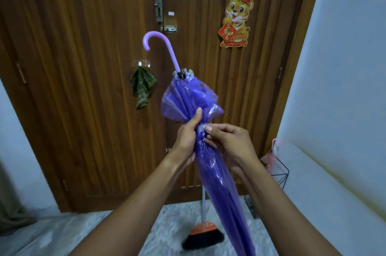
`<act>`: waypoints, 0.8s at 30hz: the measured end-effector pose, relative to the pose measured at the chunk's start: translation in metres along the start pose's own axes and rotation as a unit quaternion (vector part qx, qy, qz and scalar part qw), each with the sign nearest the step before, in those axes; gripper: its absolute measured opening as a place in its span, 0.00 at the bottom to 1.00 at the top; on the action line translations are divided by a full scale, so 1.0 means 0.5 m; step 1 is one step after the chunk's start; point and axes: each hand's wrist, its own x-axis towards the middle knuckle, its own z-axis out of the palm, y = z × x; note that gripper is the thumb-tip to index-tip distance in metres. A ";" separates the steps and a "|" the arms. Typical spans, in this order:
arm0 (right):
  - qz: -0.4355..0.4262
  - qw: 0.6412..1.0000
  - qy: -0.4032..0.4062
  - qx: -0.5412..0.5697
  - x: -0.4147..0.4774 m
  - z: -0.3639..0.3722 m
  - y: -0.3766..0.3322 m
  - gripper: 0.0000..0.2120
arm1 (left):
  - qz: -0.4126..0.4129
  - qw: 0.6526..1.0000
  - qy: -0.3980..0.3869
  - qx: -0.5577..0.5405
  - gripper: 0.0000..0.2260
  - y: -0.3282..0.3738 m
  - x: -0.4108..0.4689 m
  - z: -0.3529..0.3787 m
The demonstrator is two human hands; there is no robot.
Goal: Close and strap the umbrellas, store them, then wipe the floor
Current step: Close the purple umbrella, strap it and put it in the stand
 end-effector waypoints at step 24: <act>0.103 0.994 0.023 -0.004 0.201 -0.256 -0.082 0.07 | -0.098 0.977 -0.187 -0.035 0.17 -0.140 0.220 0.157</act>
